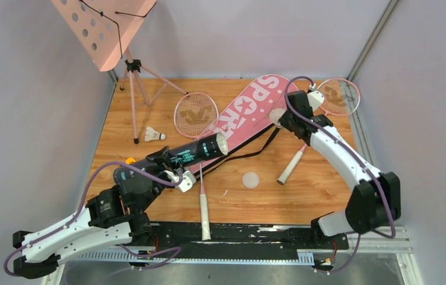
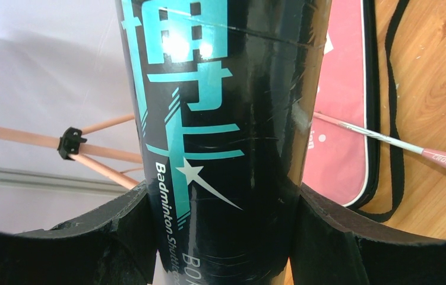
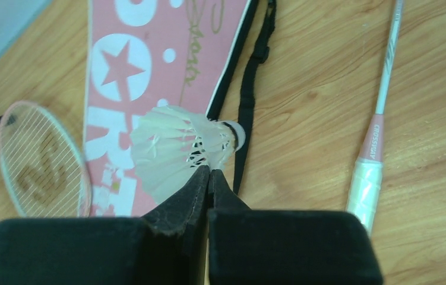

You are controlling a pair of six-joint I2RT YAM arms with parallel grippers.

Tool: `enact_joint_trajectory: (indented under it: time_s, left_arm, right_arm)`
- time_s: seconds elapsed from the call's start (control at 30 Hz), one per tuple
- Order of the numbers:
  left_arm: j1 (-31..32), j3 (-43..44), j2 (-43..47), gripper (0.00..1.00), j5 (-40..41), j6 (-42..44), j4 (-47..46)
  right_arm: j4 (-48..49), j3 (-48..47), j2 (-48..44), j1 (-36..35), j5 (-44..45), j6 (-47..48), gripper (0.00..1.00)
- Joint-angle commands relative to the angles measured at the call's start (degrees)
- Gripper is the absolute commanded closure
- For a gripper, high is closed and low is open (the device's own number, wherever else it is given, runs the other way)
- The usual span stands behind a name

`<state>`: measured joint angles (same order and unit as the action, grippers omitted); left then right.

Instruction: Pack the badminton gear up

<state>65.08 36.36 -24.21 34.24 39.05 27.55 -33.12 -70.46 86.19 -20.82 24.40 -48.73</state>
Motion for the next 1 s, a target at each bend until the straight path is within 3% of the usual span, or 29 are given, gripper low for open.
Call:
enact_joint_trajectory:
  time_s: [0.0,0.2,0.43,0.73,0.97]
  left_arm:
    - [-0.2,0.5,-0.5,0.53,-2.6,-0.1,-2.8]
    - [-0.2,0.5,-0.7,0.53,-6.4,-0.5,-2.6]
    - [-0.2,0.5,-1.1,0.53,-8.0,-0.6,-2.4]
    - [-0.2,0.3,-1.1,0.52,-9.7,-0.4,-2.4]
    - [-0.2,0.5,-1.7,0.53,-10.6,-0.5,-2.3]
  right_arm:
    - [11.0,8.0,-11.1,-0.2,-10.6,8.3,1.00]
    - [24.6,21.7,-29.2,-0.2,-30.1,12.7,1.00]
    - [39.5,34.0,-44.1,-0.3,-49.9,11.3,1.00]
    - [45.7,39.8,-58.2,-0.3,-59.5,8.7,1.00]
    - [46.8,39.6,-62.0,-0.3,-64.1,5.8,1.00]
